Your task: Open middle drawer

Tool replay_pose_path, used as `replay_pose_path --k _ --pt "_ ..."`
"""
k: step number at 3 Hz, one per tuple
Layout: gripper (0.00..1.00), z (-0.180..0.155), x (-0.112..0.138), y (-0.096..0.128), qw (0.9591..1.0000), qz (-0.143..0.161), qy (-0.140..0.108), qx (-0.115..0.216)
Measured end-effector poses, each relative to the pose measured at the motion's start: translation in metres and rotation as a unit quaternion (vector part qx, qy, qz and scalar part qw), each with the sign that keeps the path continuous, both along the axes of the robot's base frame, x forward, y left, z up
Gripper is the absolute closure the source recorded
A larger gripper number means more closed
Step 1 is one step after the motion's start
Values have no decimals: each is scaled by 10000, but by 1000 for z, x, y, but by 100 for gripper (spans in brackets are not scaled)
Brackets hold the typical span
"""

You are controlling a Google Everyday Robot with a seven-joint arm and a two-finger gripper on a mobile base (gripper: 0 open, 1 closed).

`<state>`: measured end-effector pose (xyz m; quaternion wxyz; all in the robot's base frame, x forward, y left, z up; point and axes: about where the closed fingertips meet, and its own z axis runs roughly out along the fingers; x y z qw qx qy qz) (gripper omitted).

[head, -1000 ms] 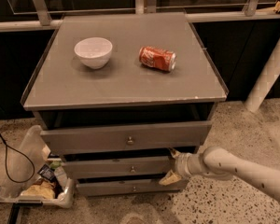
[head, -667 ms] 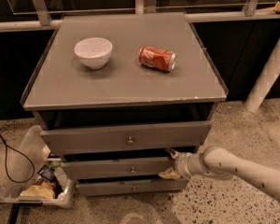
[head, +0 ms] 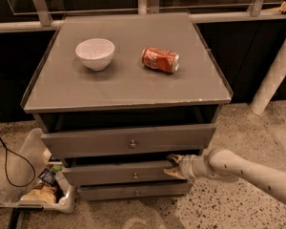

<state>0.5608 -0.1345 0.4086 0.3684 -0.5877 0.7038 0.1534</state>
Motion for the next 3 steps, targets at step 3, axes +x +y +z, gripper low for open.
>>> replay_pose_path --k 3 --pt "100 2 -19 -6 10000 -13 3 64"
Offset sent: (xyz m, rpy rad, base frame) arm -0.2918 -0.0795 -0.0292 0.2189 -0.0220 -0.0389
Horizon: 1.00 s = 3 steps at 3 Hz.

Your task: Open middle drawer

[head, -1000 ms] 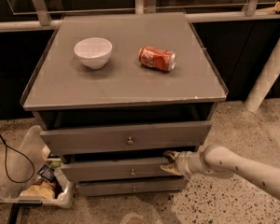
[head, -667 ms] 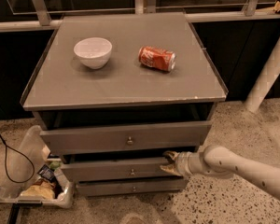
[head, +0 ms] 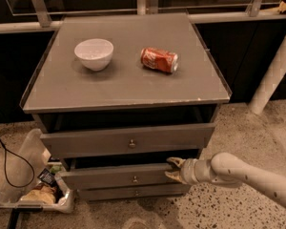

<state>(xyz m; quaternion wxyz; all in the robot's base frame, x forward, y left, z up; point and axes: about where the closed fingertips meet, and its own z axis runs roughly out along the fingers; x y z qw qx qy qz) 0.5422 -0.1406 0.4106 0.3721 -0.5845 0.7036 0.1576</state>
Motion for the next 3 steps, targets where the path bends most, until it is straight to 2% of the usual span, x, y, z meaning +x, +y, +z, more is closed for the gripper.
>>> replay_pose_path --k 1,2,3 --pt "100 4 1 0 10000 0 0 0" --pt "83 4 1 0 10000 0 0 0" --pt "59 4 1 0 10000 0 0 0"
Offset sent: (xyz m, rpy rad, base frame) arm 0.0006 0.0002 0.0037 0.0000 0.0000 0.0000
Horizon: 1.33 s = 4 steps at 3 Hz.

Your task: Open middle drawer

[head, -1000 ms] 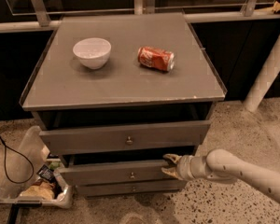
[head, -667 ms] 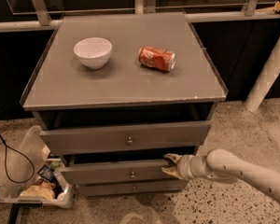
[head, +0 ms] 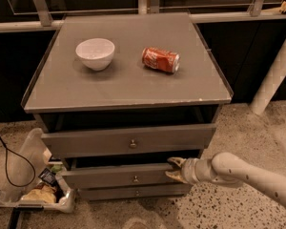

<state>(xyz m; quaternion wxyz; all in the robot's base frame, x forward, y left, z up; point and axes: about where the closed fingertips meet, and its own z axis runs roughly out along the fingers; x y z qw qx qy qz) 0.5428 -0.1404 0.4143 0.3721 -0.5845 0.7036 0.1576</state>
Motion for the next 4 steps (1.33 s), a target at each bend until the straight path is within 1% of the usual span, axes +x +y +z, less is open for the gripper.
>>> replay_pose_path --k 1,2,3,4 --pt "36 -1 3 3 10000 29 60 15" --pt "13 -9 -7 4 9997 134 171 150" --pt "16 -4 -7 4 9997 134 171 150" --pt "38 -14 -32 -3 9990 246 244 273"
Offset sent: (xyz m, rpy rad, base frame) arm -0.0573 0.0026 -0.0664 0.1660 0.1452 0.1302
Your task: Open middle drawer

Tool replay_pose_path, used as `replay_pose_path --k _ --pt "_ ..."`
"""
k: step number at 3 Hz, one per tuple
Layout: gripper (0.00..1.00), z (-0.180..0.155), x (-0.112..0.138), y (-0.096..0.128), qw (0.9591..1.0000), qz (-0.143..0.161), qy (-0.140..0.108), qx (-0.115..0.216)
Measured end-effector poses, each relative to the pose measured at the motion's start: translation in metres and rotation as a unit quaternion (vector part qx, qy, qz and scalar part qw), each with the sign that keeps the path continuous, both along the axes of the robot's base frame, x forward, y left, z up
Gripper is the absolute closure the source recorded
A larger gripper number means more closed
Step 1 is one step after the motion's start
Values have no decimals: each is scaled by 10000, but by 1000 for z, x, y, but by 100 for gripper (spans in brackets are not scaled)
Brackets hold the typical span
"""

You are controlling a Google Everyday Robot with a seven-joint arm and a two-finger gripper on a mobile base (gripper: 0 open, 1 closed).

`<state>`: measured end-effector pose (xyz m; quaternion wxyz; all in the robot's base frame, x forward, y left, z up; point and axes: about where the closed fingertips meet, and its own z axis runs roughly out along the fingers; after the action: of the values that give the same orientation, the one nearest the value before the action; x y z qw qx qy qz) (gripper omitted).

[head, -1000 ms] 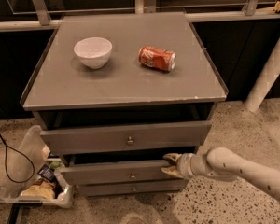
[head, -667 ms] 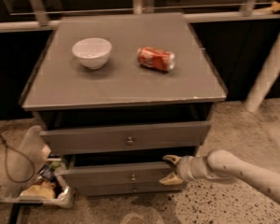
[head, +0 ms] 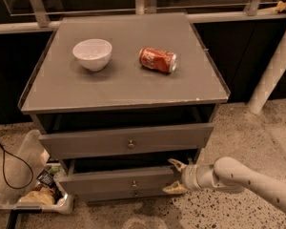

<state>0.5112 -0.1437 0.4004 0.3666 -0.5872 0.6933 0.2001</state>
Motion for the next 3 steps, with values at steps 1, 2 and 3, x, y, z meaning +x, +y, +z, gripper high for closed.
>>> replay_pose_path --k 1,2,3 --pt "62 7 1 2 10000 0 0 0" --pt "85 13 1 2 10000 0 0 0" --pt "100 17 1 2 10000 0 0 0"
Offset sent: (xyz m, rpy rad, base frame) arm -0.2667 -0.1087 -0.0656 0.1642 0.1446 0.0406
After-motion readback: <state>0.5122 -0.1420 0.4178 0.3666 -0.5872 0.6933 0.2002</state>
